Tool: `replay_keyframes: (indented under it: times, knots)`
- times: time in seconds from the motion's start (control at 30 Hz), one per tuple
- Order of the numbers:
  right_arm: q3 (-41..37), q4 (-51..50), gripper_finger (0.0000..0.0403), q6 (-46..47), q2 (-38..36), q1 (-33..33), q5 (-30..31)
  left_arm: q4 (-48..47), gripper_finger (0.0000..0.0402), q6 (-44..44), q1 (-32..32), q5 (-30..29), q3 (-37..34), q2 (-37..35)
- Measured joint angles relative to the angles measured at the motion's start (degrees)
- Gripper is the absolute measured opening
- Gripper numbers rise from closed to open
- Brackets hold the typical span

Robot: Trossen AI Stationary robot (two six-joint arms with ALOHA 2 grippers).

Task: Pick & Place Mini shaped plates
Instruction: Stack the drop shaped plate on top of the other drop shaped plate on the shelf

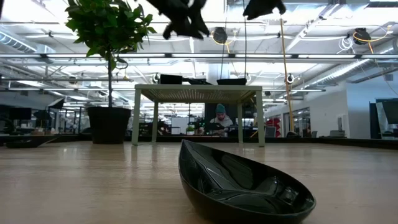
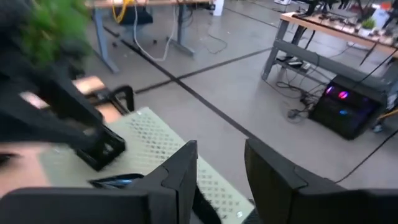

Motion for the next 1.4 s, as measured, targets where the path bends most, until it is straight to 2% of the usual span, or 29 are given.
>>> replay_keyframes:
  times: [0.27, 0.53, 1.2, 1.4]
  knots:
    - [0.0, -2.6, 0.0125, 3.3, -5.8, 0.8, 0.0, -1.4, 0.0124, 0.6, 1.3, -0.1, 0.0, 7.4]
    - [0.0, -3.2, 0.0125, 3.1, -7.0, 3.4, 0.0, -1.3, 0.0124, 0.4, 2.6, -6.4, 0.0, 11.2]
    - [-0.1, -3.9, 0.0125, 0.2, -6.8, 4.1, 0.0, -5.7, 0.0124, 0.7, 2.8, -5.3, 0.0, 13.0]
    - [-0.1, -4.2, 0.0125, -0.6, -6.8, 4.1, -0.1, -4.2, 0.0124, 1.0, 2.4, -3.5, 0.0, 13.0]
